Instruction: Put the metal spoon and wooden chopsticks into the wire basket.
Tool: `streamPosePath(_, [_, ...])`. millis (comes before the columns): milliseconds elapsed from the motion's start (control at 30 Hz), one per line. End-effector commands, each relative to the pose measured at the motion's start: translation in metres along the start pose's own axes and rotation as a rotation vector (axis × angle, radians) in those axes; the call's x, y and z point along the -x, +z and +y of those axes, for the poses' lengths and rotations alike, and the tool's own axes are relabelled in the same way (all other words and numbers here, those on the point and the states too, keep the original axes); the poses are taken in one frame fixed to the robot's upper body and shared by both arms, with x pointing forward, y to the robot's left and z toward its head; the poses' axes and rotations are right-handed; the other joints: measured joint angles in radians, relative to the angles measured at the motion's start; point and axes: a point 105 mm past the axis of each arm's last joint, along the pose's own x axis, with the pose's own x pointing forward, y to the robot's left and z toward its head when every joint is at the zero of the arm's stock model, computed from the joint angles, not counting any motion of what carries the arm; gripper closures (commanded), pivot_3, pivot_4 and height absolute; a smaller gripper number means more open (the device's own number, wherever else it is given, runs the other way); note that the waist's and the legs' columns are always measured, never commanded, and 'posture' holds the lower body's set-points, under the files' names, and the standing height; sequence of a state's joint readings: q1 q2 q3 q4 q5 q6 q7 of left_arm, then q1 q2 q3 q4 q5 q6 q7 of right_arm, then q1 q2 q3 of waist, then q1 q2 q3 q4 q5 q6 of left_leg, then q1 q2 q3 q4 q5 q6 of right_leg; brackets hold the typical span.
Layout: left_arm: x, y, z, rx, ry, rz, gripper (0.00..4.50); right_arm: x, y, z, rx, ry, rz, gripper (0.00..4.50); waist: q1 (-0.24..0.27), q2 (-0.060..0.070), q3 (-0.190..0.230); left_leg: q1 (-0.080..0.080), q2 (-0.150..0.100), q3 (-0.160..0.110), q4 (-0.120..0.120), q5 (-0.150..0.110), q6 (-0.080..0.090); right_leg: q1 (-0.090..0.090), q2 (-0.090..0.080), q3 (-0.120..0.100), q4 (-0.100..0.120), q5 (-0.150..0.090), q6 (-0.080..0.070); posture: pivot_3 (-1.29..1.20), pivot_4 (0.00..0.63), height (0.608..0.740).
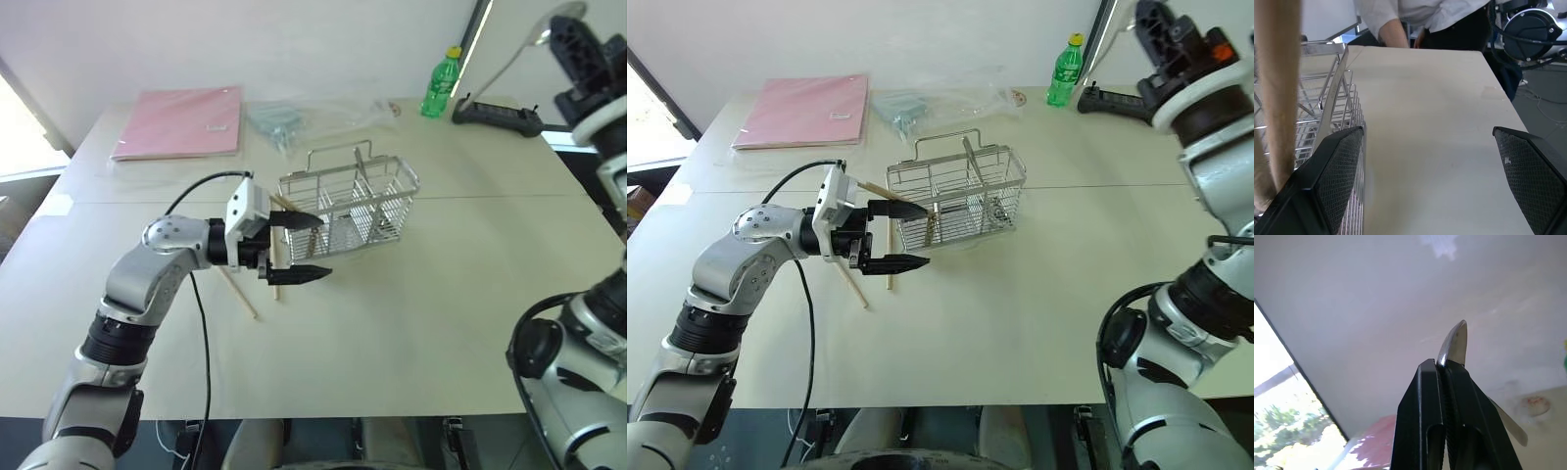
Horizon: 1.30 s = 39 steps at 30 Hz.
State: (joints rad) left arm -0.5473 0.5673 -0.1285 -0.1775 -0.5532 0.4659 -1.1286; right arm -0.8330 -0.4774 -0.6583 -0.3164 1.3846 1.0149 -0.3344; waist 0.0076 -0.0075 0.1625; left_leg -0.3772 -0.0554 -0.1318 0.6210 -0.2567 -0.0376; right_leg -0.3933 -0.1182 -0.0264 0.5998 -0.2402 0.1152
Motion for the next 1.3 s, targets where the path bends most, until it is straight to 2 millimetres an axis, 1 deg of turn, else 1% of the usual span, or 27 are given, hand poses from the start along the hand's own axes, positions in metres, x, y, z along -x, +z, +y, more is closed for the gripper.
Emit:
streamPosePath(33, [0.007, 0.017, 0.008, -0.073, 0.046, -0.025, 0.00, 0.004, -0.016, 0.025, -0.079, 0.100, 0.080, 4.46, -0.001, 0.000, 0.000, 0.000, 0.000, 0.000, 0.000, 0.000, 0.000, 0.000, 0.000, 0.000, 0.000, 0.000, 0.001, 0.00, 0.150, 0.709])
streamPosePath(133, [0.010, 0.018, 0.011, -0.081, 0.063, -0.020, 0.00, 0.012, -0.027, 0.036, -0.105, 0.154, 0.144, 4.46, -0.001, 0.000, 0.000, 0.000, 0.000, 0.000, -0.001, 0.000, 0.000, 0.000, 0.000, 0.000, 0.000, 0.001, 0.002, 0.00, 0.150, 0.709])
streamPosePath(233, [0.012, 0.018, 0.013, -0.085, 0.074, -0.015, 0.00, 0.021, -0.029, 0.054, -0.195, 0.250, 0.182, 4.46, -0.005, 0.001, 0.000, 0.000, 0.000, 0.000, 0.000, 0.000, 0.000, 0.000, 0.000, 0.000, 0.000, 0.001, 0.002, 0.00, 0.150, 0.709])
streamPosePath(300, [0.012, 0.019, 0.014, -0.088, 0.076, -0.014, 0.00, 0.026, -0.029, 0.061, -0.193, 0.291, 0.195, 4.46, -0.007, 0.001, 0.000, 0.000, 0.000, 0.000, -0.001, 0.000, 0.001, 0.000, 0.000, 0.000, 0.000, 0.001, 0.002, 0.00, 0.150, 0.709])
streamPosePath(333, [0.012, 0.019, 0.014, -0.089, 0.076, -0.014, 0.00, 0.026, -0.029, 0.062, -0.193, 0.297, 0.196, 4.46, -0.008, 0.000, 0.000, 0.000, 0.000, 0.000, -0.001, 0.000, 0.001, 0.000, 0.001, 0.000, 0.000, 0.001, 0.002, 0.00, 0.150, 0.709])
streamPosePath(467, [0.012, 0.021, 0.013, -0.095, 0.072, -0.014, 0.00, 0.031, -0.034, 0.054, -0.176, 0.269, 0.217, 4.46, -0.012, 0.000, 0.000, 0.000, 0.000, 0.000, 0.000, 0.000, 0.001, 0.001, 0.001, 0.000, 0.000, 0.000, 0.001, 0.00, 0.150, 0.709])
streamPosePath(600, [0.015, 0.022, 0.004, -0.097, 0.050, -0.003, 0.00, 0.034, -0.040, 0.043, -0.164, 0.215, 0.246, 4.46, -0.018, 0.000, 0.000, 0.000, 0.001, 0.000, 0.000, 0.000, 0.001, 0.000, 0.001, 0.000, 0.000, -0.001, -0.001, 0.00, 0.150, 0.709])
streamPosePath(767, [0.023, 0.024, 0.004, -0.093, 0.069, 0.007, 0.00, 0.034, -0.042, 0.034, -0.167, 0.173, 0.256, 4.46, -0.019, 0.000, 0.000, 0.000, 0.001, 0.000, -0.001, 0.000, 0.001, 0.000, 0.001, 0.000, 0.000, -0.001, -0.001, 0.00, 0.150, 0.709])
streamPosePath(867, [0.028, 0.031, 0.005, -0.096, 0.076, 0.005, 0.00, 0.032, -0.043, 0.031, -0.157, 0.168, 0.258, 4.46, -0.019, 0.000, 0.001, 0.000, 0.001, 0.000, -0.001, 0.000, 0.001, 0.000, 0.001, 0.000, -0.001, -0.001, -0.001, 0.00, 0.150, 0.709])
streamPosePath(933, [0.031, 0.036, 0.006, -0.112, 0.082, 0.008, 0.00, 0.030, -0.048, 0.027, -0.144, 0.155, 0.271, 4.46, -0.018, 0.000, 0.001, 0.000, 0.001, 0.000, -0.001, 0.000, 0.001, 0.000, 0.001, 0.000, -0.001, -0.001, -0.001, 0.00, 0.150, 0.709])
streamPosePath(1100, [0.033, 0.039, 0.008, -0.122, 0.090, 0.014, 0.00, 0.023, -0.059, 0.022, -0.104, 0.145, 0.297, 4.46, -0.018, 0.000, 0.001, -0.001, 0.001, 0.000, -0.001, 0.000, 0.001, 0.000, 0.001, 0.000, -0.002, -0.001, -0.001, 0.00, 0.150, 0.709])
streamPosePath(1300, [0.034, 0.041, 0.010, -0.133, 0.098, 0.013, 0.00, 0.017, -0.080, 0.015, 0.019, 0.124, 0.363, 4.46, -0.018, 0.000, 0.001, -0.003, 0.001, 0.000, -0.001, 0.000, 0.001, -0.002, 0.001, 0.000, -0.002, -0.001, -0.001, 0.00, 0.150, 0.709])
